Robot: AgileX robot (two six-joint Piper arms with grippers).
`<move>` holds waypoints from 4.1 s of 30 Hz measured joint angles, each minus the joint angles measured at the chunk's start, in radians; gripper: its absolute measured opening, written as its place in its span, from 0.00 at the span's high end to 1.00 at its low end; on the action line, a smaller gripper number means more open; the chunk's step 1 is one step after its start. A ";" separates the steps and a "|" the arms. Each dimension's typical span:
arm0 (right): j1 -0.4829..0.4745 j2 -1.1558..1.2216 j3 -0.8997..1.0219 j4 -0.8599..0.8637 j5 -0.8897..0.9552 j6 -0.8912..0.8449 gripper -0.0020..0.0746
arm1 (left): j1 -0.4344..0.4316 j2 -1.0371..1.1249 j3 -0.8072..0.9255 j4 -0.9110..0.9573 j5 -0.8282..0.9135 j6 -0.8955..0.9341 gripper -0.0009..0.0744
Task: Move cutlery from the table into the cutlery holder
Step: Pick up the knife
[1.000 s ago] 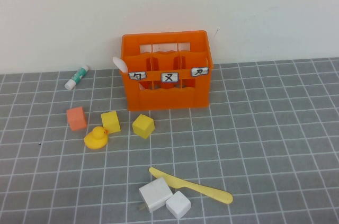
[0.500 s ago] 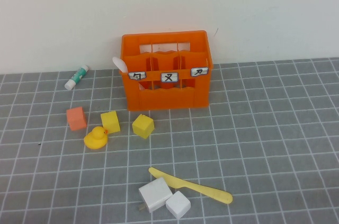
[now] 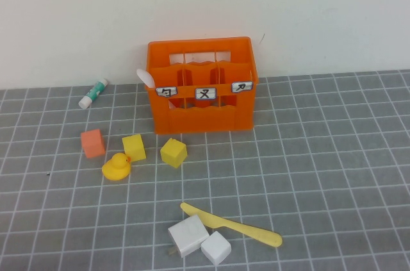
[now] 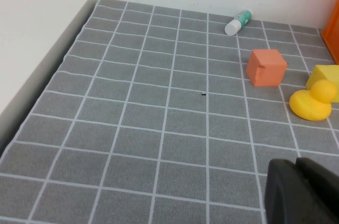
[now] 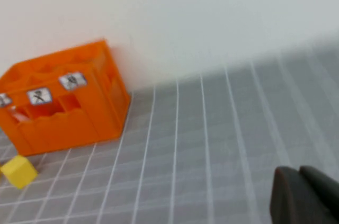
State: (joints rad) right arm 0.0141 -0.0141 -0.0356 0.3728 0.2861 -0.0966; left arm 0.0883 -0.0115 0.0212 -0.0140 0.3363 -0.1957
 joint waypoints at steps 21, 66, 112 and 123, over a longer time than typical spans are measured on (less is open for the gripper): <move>0.000 0.783 -0.881 0.184 0.790 -1.121 0.98 | 0.000 0.000 0.000 0.000 0.000 0.000 0.99; 0.715 1.968 -1.392 -0.229 0.628 -0.606 0.40 | 0.000 0.000 0.000 0.000 0.000 0.003 0.99; 0.749 2.180 -1.445 -0.362 0.504 -0.419 0.77 | 0.000 0.000 0.000 0.000 0.000 0.003 0.99; 0.747 2.117 -1.510 -0.320 0.580 -0.407 0.82 | 0.000 0.000 0.000 0.000 0.000 0.003 0.99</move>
State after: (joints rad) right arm 0.7613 2.1026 -1.5460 0.0533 0.8664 -0.5040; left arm 0.0883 -0.0115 0.0212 -0.0140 0.3363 -0.1927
